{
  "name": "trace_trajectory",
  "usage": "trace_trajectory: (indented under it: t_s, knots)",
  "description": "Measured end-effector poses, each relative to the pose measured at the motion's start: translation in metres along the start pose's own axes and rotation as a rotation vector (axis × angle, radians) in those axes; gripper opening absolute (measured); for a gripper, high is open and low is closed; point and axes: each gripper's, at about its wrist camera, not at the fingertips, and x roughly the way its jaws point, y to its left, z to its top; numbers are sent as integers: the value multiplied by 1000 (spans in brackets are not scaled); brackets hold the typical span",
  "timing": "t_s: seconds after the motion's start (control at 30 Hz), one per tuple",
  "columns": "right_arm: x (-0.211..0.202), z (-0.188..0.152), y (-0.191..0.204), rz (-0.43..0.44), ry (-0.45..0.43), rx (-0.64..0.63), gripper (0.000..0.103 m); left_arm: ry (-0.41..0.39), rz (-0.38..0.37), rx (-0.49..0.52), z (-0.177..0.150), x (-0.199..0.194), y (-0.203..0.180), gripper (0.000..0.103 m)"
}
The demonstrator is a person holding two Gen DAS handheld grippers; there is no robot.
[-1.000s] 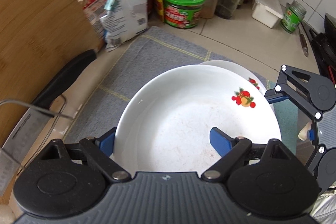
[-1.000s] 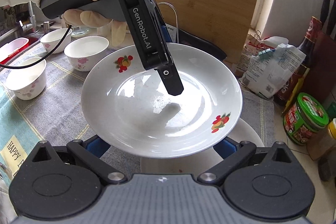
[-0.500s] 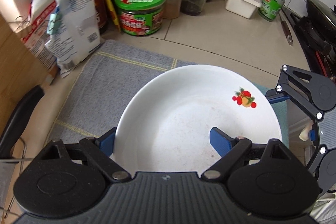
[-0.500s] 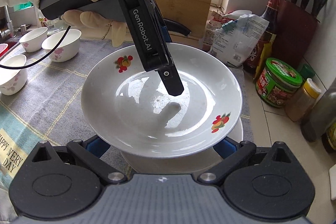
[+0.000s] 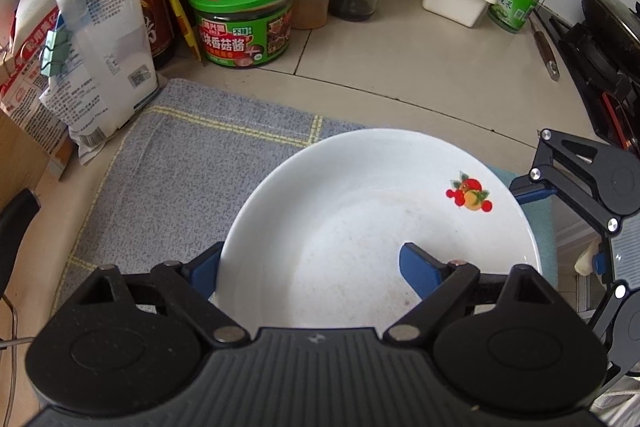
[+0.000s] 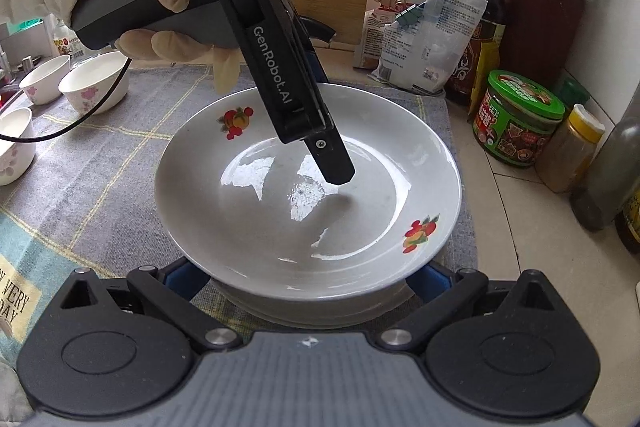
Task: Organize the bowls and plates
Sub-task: 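Lower the flowered plate with the left tool onto the plate stack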
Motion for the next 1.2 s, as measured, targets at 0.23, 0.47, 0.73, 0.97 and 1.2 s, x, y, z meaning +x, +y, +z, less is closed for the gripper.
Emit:
trace_trajectory:
  t_s: [0.23,0.47,0.73,0.97,1.2]
  knots:
    - [2,0,-4,16,6,32,103,-5,13,15,2,2,-3,90]
    - [2,0,-4,18,11,44,103,-13,30,28,3,4,-5,91]
    - [3,1,-4,22,15,43,103,-15,35,20,2,7,-4,92]
    - [3,-1,-3,33,16,37,103,5,40,-19,0,17,2,92]
    - [3,0,-3,28,21,37,103,3,44,-17,1,16,2,92]
